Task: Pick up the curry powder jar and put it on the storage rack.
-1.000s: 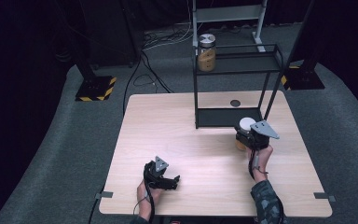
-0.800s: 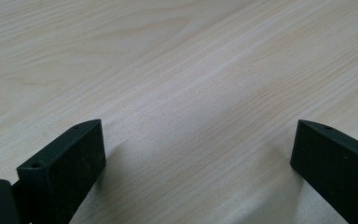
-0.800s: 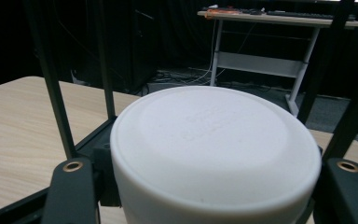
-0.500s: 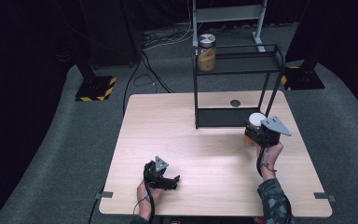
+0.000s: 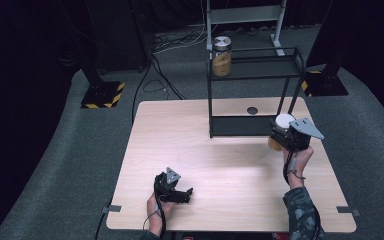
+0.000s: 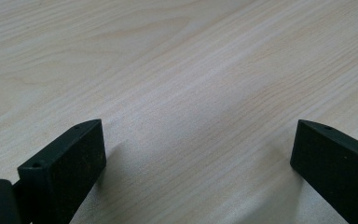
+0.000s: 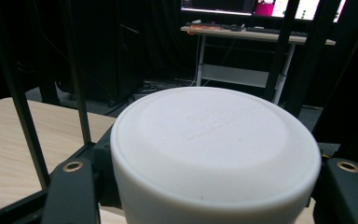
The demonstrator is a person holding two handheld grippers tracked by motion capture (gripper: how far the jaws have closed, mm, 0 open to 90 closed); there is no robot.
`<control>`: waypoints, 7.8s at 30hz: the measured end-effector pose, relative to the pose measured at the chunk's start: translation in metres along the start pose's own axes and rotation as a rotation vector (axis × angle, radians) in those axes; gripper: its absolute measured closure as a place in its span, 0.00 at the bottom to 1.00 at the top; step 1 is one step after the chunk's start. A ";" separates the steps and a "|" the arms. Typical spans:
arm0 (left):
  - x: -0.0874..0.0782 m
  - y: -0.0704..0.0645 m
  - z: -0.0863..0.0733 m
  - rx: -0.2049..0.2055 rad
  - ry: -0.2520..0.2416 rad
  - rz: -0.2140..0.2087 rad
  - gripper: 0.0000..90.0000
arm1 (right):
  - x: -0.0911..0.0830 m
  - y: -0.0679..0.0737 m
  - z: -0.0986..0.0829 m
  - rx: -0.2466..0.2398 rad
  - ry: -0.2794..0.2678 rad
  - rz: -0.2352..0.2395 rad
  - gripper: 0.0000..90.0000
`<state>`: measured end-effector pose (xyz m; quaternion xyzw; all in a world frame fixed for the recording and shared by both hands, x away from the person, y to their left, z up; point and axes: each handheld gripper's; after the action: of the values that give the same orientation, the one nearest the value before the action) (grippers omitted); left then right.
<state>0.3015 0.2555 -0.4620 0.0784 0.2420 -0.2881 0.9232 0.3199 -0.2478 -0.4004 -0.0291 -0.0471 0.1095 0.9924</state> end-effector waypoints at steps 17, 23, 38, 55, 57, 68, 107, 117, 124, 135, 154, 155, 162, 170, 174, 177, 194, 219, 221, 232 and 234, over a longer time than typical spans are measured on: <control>0.000 0.000 0.000 0.002 0.000 -0.003 0.03 | 0.000 -0.014 0.024 -0.021 0.000 -0.004 0.37; 0.000 0.000 0.000 0.002 0.000 -0.003 0.03 | 0.002 -0.017 0.034 -0.020 0.002 0.004 0.37; 0.000 0.001 0.000 0.006 0.001 -0.005 0.03 | 0.008 -0.022 0.059 -0.037 0.007 0.018 0.37; 0.000 0.001 0.000 0.007 0.001 -0.007 0.03 | 0.019 -0.027 0.080 -0.041 0.024 0.031 0.37; 0.000 0.001 0.000 0.007 0.001 -0.007 0.03 | 0.021 -0.028 0.082 -0.041 0.025 0.031 0.37; 0.000 0.001 0.000 0.007 0.001 -0.007 0.03 | 0.030 -0.031 0.098 -0.042 0.017 0.038 0.37; 0.000 0.000 0.000 0.013 -0.003 -0.010 0.03 | 0.059 -0.038 0.161 -0.088 0.012 0.055 0.37; -0.001 0.000 -0.001 0.014 -0.004 -0.011 0.03 | 0.066 -0.040 0.176 -0.076 0.002 0.063 0.37; -0.001 0.000 0.000 0.016 -0.001 -0.012 0.03 | 0.071 -0.043 0.186 -0.047 -0.014 0.076 0.37; -0.001 0.001 0.000 0.016 -0.001 -0.013 0.03 | 0.087 -0.046 0.199 -0.023 -0.016 0.069 0.37; -0.001 0.001 0.000 0.018 -0.002 -0.015 0.03 | 0.129 -0.043 0.210 -0.019 0.002 0.037 0.37; -0.001 0.001 0.000 0.018 -0.002 -0.015 0.03 | 0.131 -0.042 0.210 -0.018 0.004 0.034 0.37; -0.001 0.001 0.000 0.017 -0.002 -0.016 0.03 | 0.146 -0.043 0.207 -0.004 0.018 0.009 0.37; -0.001 0.001 -0.001 0.017 -0.003 -0.017 0.03 | 0.152 -0.050 0.198 0.033 -0.001 -0.011 0.37; -0.001 0.001 0.000 0.018 -0.002 -0.017 0.03 | 0.153 -0.052 0.195 0.037 -0.012 -0.012 0.37; -0.001 0.001 0.000 0.018 -0.002 -0.016 0.03 | 0.156 -0.052 0.195 0.026 -0.012 -0.011 0.37; -0.001 0.001 0.000 0.018 -0.002 -0.015 0.03 | 0.157 -0.051 0.190 0.032 -0.029 -0.023 0.36; -0.001 -0.001 -0.001 0.012 -0.005 -0.005 0.03 | -0.014 -0.043 0.080 0.016 0.099 0.054 0.00; -0.001 -0.001 -0.001 0.012 -0.005 -0.005 0.03 | -0.025 -0.043 0.064 0.034 0.117 0.053 0.00; 0.000 -0.002 0.000 0.009 -0.003 0.001 0.02 | -0.111 -0.016 -0.068 0.160 0.367 -0.025 0.00; 0.000 -0.001 0.000 0.007 -0.002 0.000 0.02 | -0.113 -0.012 -0.068 0.143 0.390 -0.031 0.00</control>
<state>0.3005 0.2546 -0.4623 0.0815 0.2398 -0.2891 0.9232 0.2191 -0.2878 -0.4774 0.0216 0.1535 0.0894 0.9839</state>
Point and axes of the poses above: each handheld gripper's, and its own axes: x roughly forward along the jaws, z roughly out of its top, y roughly to its left, and after that the axes turned 13 degrees about -y, right-handed
